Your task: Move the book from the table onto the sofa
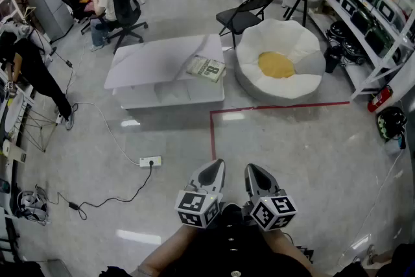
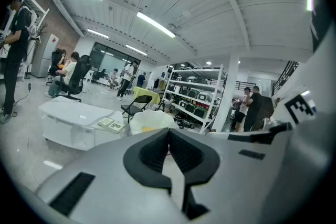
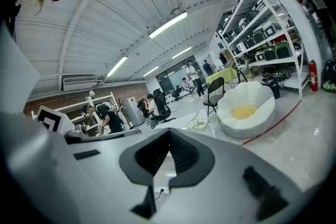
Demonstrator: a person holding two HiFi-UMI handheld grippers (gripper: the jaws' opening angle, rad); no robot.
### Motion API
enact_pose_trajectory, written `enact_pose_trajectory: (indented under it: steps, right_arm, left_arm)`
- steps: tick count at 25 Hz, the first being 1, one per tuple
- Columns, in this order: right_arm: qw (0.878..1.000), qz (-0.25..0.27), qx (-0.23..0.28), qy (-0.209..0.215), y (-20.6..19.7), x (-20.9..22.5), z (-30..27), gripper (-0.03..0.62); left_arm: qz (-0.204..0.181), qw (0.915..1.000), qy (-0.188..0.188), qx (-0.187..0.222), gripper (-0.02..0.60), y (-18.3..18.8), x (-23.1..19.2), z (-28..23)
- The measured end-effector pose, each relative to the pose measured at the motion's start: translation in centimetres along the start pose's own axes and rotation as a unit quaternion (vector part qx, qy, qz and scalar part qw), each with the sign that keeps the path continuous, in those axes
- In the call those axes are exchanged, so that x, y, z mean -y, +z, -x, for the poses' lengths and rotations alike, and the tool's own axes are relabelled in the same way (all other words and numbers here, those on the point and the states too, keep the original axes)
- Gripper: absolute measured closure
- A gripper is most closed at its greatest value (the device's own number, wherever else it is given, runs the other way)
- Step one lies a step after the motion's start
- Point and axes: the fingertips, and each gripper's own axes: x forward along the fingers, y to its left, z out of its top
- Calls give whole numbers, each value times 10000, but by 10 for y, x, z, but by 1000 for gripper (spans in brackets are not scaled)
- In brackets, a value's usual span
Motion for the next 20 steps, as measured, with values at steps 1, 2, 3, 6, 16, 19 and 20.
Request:
enact_pose_trajectory:
  steps: [1, 2, 3, 6, 16, 19, 20]
  right_arm:
    - [10000, -22, -2, -3, 0, -2, -2, 583]
    - [10000, -41, -6, -5, -1, -3, -3, 583]
    - [10000, -53, -12, -3, -2, -5, -4, 583]
    - [10000, -30, -51, 28, -6, -13, -5, 583]
    - [9995, -313, 11, -107, -30, -37, -4, 583]
    - [9990, -424, -51, -124, -46, -46, -2, 583]
    - [9991, -409, -77, -107, -49, -49, -3, 583]
  left_arm:
    - [-8, 10000, -11, -3, 571, 1, -1, 1]
    - [-17, 10000, -24, -4, 571, 1, -2, 2]
    - [-26, 10000, -39, -4, 571, 2, -3, 3]
    - [-27, 10000, -77, -1, 571, 0, -4, 9]
    - [102, 9999, -50, -38, 571, -13, -29, 39]
    - [140, 9998, -61, -106, 571, -22, -34, 49]
    - [159, 9998, -57, -125, 571, -23, -37, 52]
